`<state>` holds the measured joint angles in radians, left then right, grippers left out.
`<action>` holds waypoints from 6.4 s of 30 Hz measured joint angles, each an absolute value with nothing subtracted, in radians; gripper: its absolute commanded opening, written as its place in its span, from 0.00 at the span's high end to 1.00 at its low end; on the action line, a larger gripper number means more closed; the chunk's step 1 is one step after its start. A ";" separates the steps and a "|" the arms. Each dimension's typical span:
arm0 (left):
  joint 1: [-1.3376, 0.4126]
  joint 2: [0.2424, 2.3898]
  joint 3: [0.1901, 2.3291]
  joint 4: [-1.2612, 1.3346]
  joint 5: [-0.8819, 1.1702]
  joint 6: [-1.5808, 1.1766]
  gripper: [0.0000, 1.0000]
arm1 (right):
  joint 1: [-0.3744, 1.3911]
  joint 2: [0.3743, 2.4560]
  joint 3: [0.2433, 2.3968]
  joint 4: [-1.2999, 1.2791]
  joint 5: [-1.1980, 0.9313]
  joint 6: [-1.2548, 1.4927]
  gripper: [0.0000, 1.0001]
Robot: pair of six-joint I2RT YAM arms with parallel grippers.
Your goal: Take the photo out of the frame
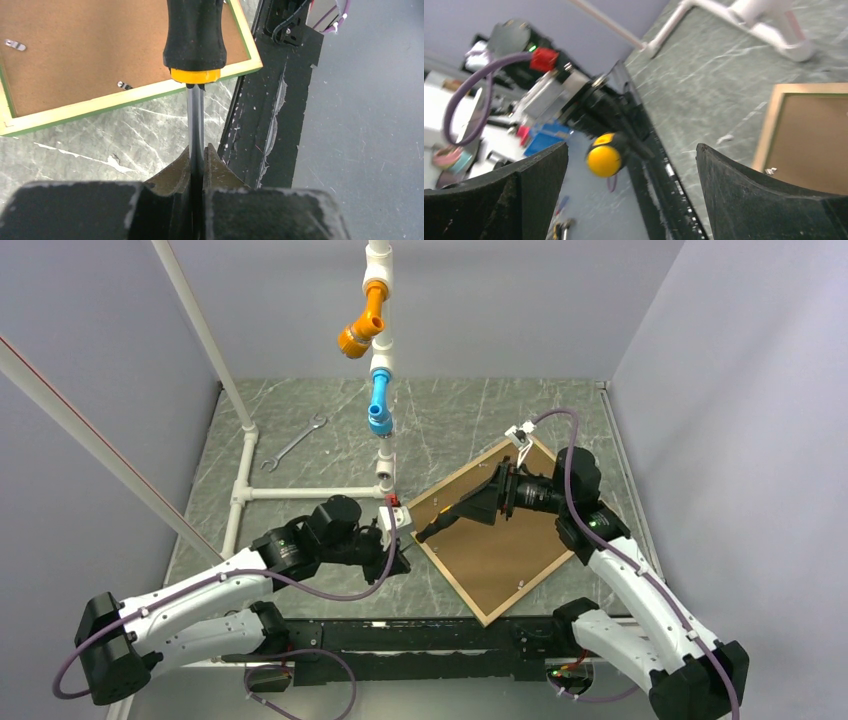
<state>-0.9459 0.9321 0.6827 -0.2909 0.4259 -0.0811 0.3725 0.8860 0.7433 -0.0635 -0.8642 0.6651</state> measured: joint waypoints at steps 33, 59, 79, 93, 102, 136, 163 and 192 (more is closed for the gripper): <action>-0.926 0.967 0.654 -0.225 0.468 -0.145 0.79 | 0.646 1.087 0.683 0.190 -0.887 0.751 1.00; -0.632 1.033 0.477 -0.136 0.236 -0.854 0.06 | 0.692 0.855 0.739 -0.425 0.199 0.602 1.00; -0.663 1.481 0.613 -0.002 0.212 -1.195 0.43 | 1.001 1.012 0.758 -0.374 0.280 0.508 1.00; -0.763 1.595 0.750 -0.043 0.046 -1.330 0.43 | 1.012 1.052 0.770 -0.345 0.334 0.508 1.00; -0.768 1.634 0.790 -0.073 -0.003 -1.354 0.61 | 1.020 1.059 0.772 -0.328 0.342 0.501 1.00; -0.778 1.641 0.788 -0.078 -0.025 -1.374 0.75 | 1.111 1.235 0.846 -0.338 0.445 0.531 1.00; -0.779 1.642 0.786 -0.076 -0.027 -1.374 0.76 | 1.178 1.219 0.868 -0.473 0.520 0.580 1.00; -0.779 1.640 0.781 -0.067 -0.027 -1.362 0.83 | 0.736 1.176 0.862 -0.263 0.329 0.436 1.00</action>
